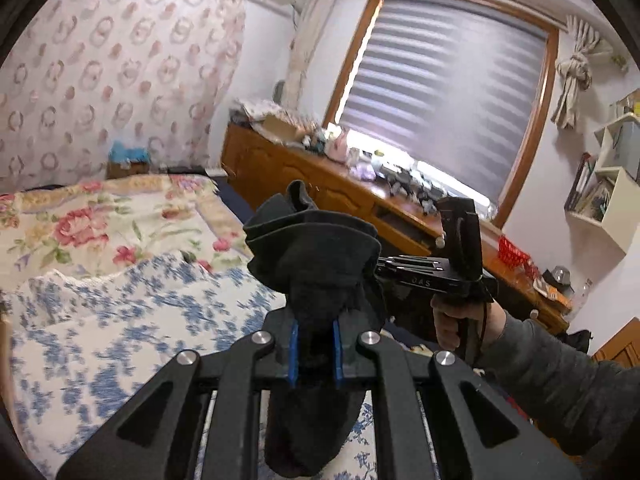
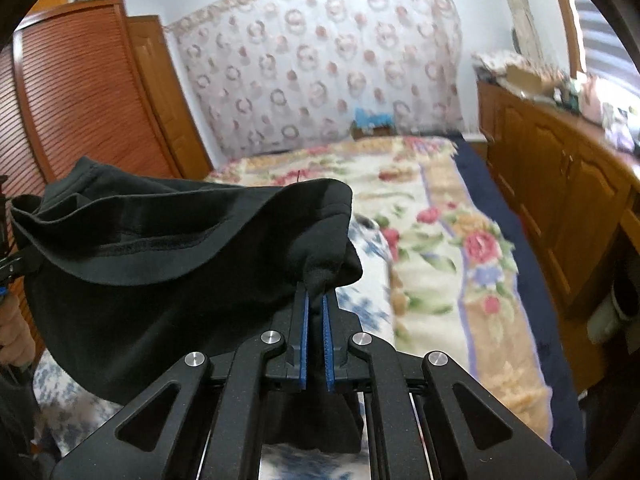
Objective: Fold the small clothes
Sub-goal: 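Carry the shirt onto the clothes stack by the yellow plush and open both tools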
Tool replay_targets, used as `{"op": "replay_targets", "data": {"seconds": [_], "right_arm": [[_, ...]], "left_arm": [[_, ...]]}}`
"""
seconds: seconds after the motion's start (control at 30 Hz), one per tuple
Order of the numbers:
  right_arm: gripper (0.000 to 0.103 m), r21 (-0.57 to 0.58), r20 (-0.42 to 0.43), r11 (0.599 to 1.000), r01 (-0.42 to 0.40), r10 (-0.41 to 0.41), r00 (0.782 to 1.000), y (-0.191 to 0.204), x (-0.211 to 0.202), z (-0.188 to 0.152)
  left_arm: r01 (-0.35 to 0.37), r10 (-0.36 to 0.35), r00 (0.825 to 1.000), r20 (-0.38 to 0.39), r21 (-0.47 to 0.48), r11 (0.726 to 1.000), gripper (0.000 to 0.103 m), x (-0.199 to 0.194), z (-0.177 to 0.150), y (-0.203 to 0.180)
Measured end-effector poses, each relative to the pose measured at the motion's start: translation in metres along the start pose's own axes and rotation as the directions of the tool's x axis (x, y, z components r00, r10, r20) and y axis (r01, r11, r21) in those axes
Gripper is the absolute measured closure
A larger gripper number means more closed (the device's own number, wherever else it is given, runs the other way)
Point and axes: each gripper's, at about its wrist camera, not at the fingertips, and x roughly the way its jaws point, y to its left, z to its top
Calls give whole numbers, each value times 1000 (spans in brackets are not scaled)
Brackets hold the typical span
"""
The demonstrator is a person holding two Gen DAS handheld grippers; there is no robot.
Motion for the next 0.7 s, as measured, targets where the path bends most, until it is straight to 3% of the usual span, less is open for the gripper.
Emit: {"op": "replay_targets", "data": {"seconds": [0.17,0.27,0.57,0.7], "right_arm": [[100,-95,69,992,-82,89,994,68,5,34],[100,-160,95,977,-143,159,983,117,19,52],[100,-327,85,893,-310,355,931,272,92,110],[100,-393,40,851,-348,394,918,340,131,131]], "left_arm": [[-108,108,991,75,-9,994,94,-74,4,22],[-197,199,973,121,-26,980,94,-126,0,42],[-401,433,875,215,-177,899,94,-255,-25,114],[-460,522,831,195,-288,840,94,-285,-57,156]]}}
